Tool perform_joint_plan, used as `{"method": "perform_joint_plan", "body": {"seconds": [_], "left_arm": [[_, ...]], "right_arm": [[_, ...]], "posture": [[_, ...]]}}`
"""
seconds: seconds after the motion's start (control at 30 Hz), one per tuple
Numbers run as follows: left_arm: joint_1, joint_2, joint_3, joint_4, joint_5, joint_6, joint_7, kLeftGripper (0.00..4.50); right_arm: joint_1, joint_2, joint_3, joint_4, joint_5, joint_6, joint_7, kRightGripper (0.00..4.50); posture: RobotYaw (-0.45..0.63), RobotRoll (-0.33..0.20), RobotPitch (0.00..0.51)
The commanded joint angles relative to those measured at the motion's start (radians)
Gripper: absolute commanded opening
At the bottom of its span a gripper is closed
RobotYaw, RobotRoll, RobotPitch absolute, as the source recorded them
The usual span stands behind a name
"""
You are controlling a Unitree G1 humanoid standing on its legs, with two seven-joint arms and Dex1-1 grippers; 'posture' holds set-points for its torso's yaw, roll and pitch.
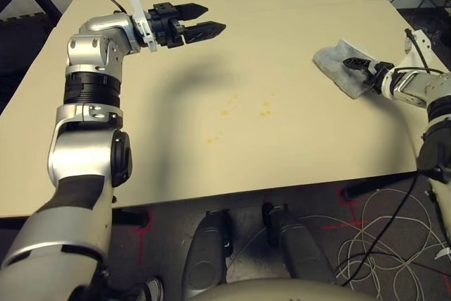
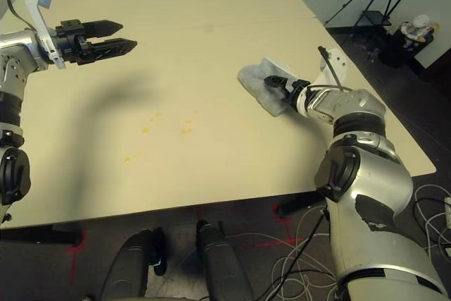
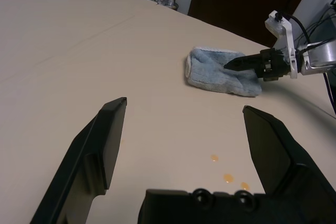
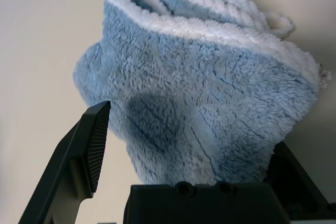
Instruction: Wipe the water off the table with a rag.
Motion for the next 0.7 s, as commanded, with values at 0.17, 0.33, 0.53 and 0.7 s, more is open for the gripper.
{"method": "perform_joint_plan", "body": {"seconds": [0.17, 0.33, 0.53, 0.7], "left_arm": [[0.065, 0.003, -0.006, -0.102, -0.025, 0.056, 0.02, 4.5], [0.056, 0.005, -0.01, -0.085, -0.023, 0.045, 0.023, 4.5], [0.047, -0.002, -0.013, -0.073, -0.022, 0.035, 0.025, 4.5], [0.038, -0.006, -0.014, -0.056, -0.019, 0.02, 0.024, 4.5]], "right_arm": [[-0.023, 0.011, 0.002, 0.021, -0.004, -0.028, -0.019, 2.94], [-0.024, 0.008, 0.003, 0.014, -0.005, -0.043, -0.023, 1.32], [-0.049, 0.012, -0.005, -0.01, 0.014, -0.044, -0.009, 0.01], [-0.113, 0.042, -0.002, -0.112, 0.062, 0.091, 0.033, 0.01]], "posture": [[0.06, 0.0, 0.221], [0.05, 0.0, 0.21], [0.04, 0.0, 0.2], [0.03, 0.0, 0.197]]}}
